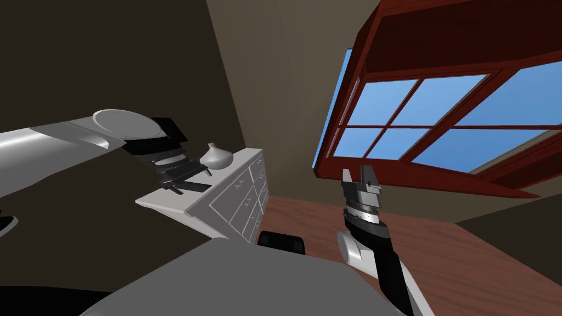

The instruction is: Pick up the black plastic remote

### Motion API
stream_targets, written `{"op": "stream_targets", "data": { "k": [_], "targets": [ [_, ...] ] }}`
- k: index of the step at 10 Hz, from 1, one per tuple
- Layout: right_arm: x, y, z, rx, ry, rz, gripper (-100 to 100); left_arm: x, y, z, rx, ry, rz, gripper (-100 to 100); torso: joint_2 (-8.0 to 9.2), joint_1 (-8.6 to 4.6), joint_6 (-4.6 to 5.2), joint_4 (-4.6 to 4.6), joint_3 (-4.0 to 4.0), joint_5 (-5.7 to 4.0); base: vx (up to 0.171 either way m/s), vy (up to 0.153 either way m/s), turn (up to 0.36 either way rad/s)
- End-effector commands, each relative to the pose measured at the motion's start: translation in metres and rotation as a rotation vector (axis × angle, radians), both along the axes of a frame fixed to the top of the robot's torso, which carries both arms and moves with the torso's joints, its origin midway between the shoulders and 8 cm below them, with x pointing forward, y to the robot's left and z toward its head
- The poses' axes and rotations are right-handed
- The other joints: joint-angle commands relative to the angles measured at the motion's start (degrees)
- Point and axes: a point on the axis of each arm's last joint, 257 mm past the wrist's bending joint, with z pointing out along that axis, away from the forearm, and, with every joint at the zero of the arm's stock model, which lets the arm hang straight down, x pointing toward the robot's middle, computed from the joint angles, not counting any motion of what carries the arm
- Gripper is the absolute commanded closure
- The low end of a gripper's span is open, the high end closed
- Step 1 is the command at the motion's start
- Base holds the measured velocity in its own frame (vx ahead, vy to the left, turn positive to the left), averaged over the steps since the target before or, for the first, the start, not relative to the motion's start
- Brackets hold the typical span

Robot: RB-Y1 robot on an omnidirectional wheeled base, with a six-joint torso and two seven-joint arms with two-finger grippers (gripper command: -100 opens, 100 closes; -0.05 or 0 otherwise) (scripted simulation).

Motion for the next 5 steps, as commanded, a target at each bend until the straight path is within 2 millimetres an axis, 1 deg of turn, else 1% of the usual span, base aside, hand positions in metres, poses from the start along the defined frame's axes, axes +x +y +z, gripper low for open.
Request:
{"op": "stream_targets", "data": {
  "k": [1,2,3,5],
  "targets": [
    [0.0,0.0,0.0,0.0,0.0,0.0,0,0.0,0.0,0.0,0.0,0.0,0.0,-100,0.0,0.0,0.0,0.0,0.0,0.0,0.013,0.021,-0.001],
    [0.0,0.0,0.0,0.0,0.0,0.0,0,-0.001,0.0,0.0,0.001,0.004,0.0,0,0.07,-0.16,0.0,0.02,0.04,-0.04,0.003,0.006,-0.001],
    [0.0,0.0,0.0,0.0,0.0,0.0,0,0.002,0.005,-0.012,0.001,0.005,0.008,-100,0.12,-0.25,0.0,0.03,0.07,-0.07,-0.015,-0.009,-0.058],
    [0.0,0.0,0.0,0.0,0.0,0.0,0,0.004,0.009,-0.025,0.003,0.006,0.015,-100,0.23,-0.36,0.01,0.06,0.13,-0.1,-0.027,-0.018,-0.047]
  ]
}}
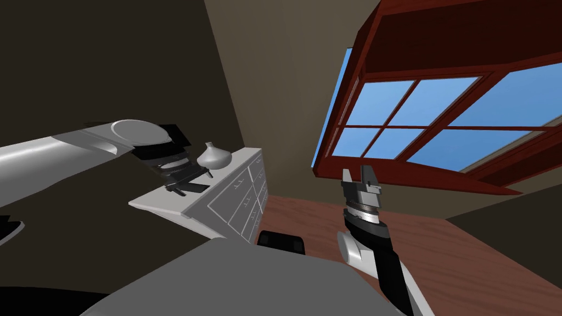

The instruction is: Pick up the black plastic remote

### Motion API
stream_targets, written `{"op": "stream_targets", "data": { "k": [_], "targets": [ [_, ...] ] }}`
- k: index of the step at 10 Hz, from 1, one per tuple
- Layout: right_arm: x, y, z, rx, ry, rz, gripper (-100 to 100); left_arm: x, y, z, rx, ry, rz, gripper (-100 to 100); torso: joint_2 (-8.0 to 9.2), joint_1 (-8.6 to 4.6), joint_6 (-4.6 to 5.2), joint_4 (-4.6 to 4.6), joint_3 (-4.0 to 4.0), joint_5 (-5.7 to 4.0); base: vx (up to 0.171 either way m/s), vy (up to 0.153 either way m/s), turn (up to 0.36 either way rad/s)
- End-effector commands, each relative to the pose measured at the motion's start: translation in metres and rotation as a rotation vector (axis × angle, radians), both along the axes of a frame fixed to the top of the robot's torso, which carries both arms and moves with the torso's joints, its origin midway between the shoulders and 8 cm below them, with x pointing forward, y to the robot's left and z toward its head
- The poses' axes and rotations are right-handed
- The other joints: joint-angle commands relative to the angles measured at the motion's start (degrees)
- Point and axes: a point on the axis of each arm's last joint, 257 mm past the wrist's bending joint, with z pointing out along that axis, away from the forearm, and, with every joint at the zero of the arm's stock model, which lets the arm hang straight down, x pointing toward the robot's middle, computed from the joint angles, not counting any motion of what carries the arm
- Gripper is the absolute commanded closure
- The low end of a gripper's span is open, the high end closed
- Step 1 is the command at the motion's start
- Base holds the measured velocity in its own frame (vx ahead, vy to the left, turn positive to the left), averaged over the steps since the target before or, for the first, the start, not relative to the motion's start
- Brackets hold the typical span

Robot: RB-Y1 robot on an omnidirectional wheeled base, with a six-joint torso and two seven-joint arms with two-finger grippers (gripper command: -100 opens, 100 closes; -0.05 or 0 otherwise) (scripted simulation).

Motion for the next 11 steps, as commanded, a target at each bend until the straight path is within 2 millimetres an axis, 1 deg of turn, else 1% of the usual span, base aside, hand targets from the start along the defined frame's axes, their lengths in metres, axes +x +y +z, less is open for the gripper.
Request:
{"op": "stream_targets", "data": {
  "k": [1,2,6,7,8,9,10,11],
  "targets": [
    [0.0,0.0,0.0,0.0,0.0,0.0,0,0.0,0.0,0.0,0.0,0.0,0.0,-100,0.0,0.0,0.0,0.0,0.0,0.0,-0.012,-0.006,-0.007],
    [0.0,0.0,0.0,0.0,0.0,0.0,0,0.001,0.0,-0.001,0.0,-0.002,0.0,100,-0.03,0.02,-0.01,0.0,-0.01,-0.01,0.0,0.0,0.0],
    [0.0,0.0,0.0,0.0,0.0,0.0,0,0.001,0.0,0.0,0.001,-0.003,0.002,100,-0.24,0.12,0.08,-0.11,-0.17,0.12,0.0,0.0,0.0],
    [0.0,0.0,0.0,0.0,0.0,0.0,0,0.001,0.0,0.0,0.001,-0.002,0.002,0,-0.25,0.12,0.08,-0.11,-0.18,0.12,0.0,0.0,0.0],
    [0.0,0.0,0.0,0.0,0.0,0.0,0,-0.002,-0.005,0.012,-0.002,-0.004,-0.008,100,-0.26,0.12,0.08,-0.11,-0.18,0.12,0.023,0.012,0.065],
    [0.0,0.0,0.0,0.0,0.0,0.0,0,-0.004,-0.007,0.02,-0.002,-0.004,-0.013,100,-0.3,0.13,0.06,-0.09,-0.19,0.09,0.037,0.018,0.074],
    [0.0,0.0,0.0,0.0,0.0,0.0,0,-0.002,-0.007,0.014,-0.002,-0.005,-0.011,100,-0.32,0.14,0.06,-0.1,-0.2,0.1,0.016,0.007,0.014],
    [0.0,0.0,0.0,0.0,0.0,0.0,0,-0.003,-0.007,0.015,-0.001,-0.004,-0.01,0,-0.3,0.14,0.09,-0.11,-0.2,0.13,0.0,0.0,0.0]
  ]
}}
